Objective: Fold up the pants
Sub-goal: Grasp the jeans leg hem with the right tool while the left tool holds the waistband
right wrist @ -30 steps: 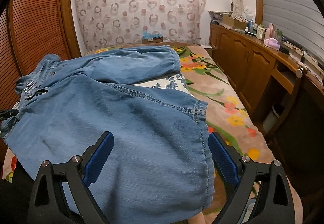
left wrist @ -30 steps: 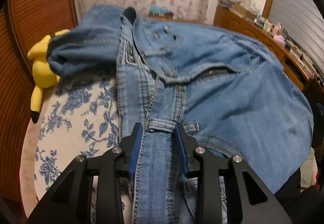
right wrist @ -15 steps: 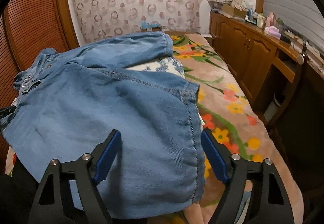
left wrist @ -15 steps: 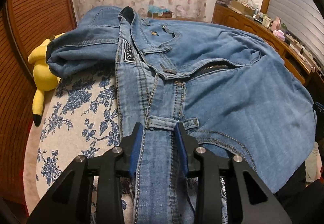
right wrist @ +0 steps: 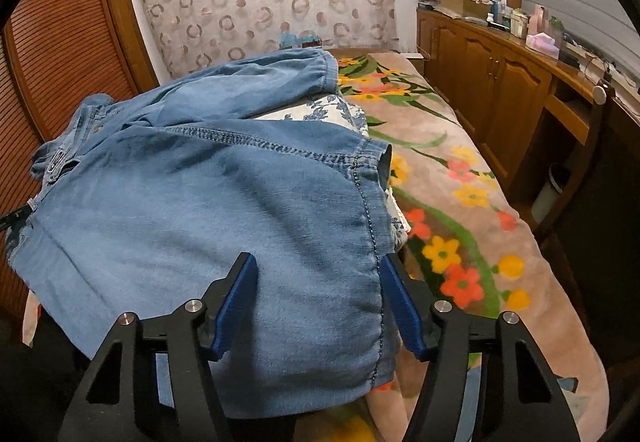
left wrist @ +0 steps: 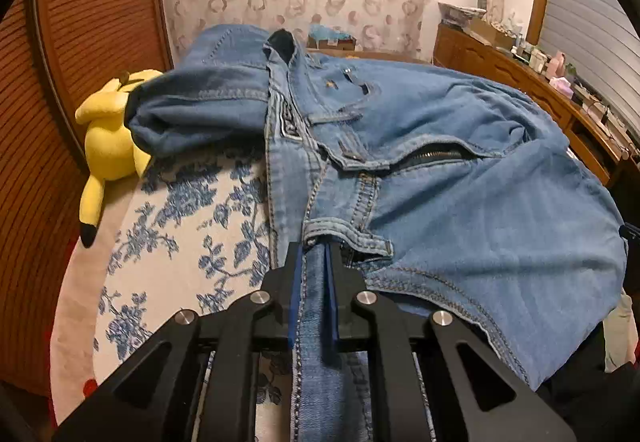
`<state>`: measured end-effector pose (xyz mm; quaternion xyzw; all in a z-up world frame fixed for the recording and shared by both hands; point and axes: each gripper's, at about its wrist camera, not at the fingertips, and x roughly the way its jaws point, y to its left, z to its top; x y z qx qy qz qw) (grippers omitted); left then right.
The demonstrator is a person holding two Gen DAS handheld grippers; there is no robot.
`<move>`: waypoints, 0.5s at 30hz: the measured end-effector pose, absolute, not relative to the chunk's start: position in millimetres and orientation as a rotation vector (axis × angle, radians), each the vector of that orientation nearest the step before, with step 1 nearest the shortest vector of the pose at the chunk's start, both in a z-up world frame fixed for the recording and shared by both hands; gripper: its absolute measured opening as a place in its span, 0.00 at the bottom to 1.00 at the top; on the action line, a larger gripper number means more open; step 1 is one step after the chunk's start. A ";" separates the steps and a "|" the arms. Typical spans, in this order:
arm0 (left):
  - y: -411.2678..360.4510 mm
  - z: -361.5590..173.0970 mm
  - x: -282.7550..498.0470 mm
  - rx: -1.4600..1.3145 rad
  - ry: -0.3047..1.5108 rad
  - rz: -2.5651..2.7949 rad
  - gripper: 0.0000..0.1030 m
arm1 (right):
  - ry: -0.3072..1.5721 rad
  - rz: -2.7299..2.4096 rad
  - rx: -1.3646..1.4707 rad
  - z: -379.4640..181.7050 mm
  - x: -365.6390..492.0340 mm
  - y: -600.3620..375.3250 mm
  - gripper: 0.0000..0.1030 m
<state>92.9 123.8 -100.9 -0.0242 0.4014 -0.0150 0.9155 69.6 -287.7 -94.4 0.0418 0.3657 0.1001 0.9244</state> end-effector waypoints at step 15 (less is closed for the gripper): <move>136.3 -107.7 69.3 -0.095 0.842 -0.018 0.35 | 0.764 0.176 0.079 -89.6 65.7 -292.7 0.11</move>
